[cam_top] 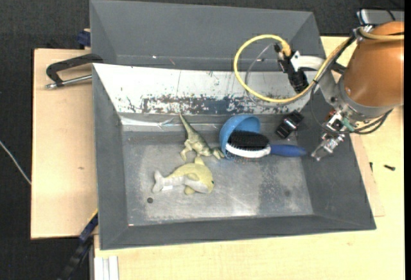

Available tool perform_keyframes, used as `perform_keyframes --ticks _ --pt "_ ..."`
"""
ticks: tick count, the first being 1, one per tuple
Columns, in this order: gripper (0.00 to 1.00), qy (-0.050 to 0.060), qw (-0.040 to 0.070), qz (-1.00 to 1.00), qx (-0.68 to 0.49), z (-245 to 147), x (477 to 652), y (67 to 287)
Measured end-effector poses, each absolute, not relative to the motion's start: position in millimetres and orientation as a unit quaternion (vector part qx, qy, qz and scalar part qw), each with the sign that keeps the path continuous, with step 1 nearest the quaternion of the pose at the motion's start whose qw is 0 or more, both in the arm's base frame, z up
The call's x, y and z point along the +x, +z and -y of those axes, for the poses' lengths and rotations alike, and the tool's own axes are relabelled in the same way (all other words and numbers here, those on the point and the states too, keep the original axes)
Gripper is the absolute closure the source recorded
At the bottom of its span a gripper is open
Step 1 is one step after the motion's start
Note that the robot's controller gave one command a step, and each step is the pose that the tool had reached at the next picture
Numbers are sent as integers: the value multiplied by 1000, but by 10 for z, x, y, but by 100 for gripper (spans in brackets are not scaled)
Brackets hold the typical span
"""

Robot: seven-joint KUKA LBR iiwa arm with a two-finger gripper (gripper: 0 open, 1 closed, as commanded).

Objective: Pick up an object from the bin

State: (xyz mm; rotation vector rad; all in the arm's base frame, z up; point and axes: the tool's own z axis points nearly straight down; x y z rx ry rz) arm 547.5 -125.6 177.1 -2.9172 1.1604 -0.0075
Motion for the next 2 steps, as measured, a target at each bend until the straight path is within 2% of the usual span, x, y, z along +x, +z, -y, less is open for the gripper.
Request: perform_keyframes --ticks 1,2 --pt "100 1 2 -212 -977 1098 5698 1275" --pt "100 1 0 -283 -959 1213 5640 1281"
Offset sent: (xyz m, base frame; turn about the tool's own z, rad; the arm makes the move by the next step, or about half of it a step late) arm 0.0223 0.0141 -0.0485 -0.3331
